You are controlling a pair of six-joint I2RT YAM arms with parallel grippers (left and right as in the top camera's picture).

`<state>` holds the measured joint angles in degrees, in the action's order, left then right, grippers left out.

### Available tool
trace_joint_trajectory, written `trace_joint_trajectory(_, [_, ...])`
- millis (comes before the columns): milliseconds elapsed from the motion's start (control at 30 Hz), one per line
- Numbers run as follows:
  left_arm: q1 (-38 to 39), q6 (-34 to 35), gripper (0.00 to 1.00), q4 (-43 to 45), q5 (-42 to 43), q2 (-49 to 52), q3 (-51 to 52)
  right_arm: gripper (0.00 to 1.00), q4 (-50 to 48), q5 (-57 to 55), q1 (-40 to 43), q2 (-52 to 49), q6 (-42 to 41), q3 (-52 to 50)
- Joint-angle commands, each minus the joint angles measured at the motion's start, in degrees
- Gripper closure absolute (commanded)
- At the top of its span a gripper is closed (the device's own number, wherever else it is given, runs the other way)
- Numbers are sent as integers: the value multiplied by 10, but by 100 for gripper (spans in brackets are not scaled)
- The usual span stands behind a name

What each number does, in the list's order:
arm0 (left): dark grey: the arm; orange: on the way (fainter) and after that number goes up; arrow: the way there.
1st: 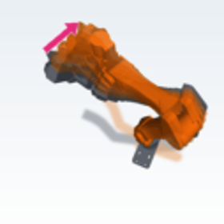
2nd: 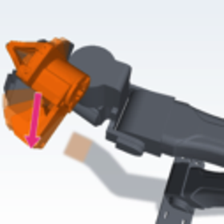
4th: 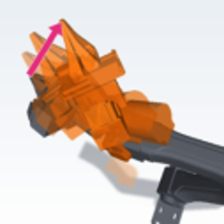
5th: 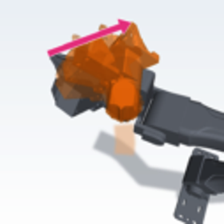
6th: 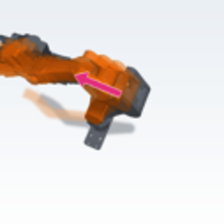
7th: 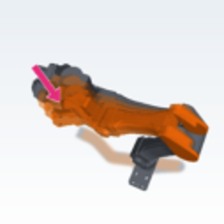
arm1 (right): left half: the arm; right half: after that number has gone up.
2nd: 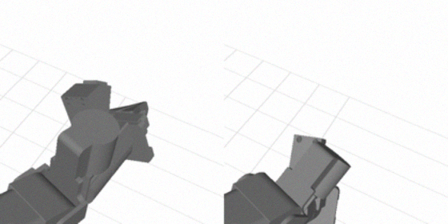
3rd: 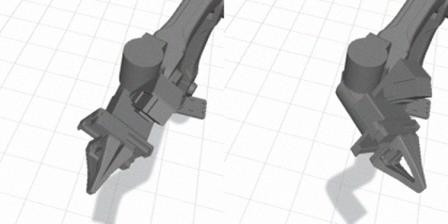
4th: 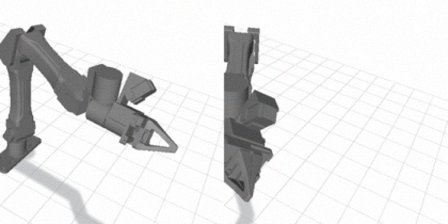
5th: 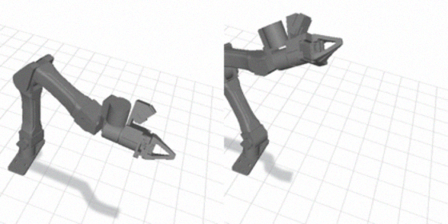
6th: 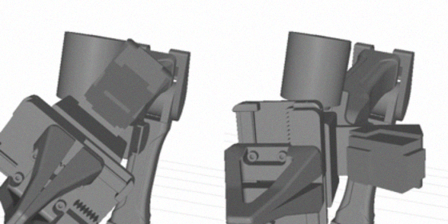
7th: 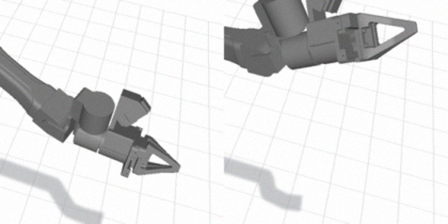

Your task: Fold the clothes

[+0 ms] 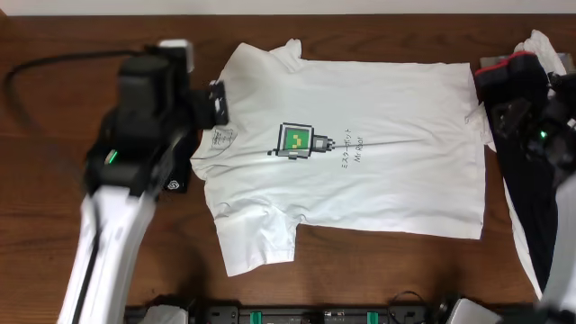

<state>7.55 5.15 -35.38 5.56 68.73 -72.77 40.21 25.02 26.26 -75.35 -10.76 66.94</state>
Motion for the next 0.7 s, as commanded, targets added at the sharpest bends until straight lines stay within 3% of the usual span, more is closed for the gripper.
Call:
trace_joint_trajectory(0, [-2,-5,2,-59,-8,-66,-11,44,56,14,3,52,-8,5])
trace_joint_trajectory(167, [-2,89,0,-229,-33,-101,-2,41,155,14,3,99,7,5])
trace_joint_trajectory(333, [-2,155,3,-329,-26,-74,42,41,237,13,3,102,24,5])
trace_joint_trajectory(567, [-2,231,12,-342,48,-3,158,38,278,-10,-16,86,40,5])
trace_joint_trajectory(667, [-2,266,23,-331,58,35,211,37,280,-11,-20,82,47,5])
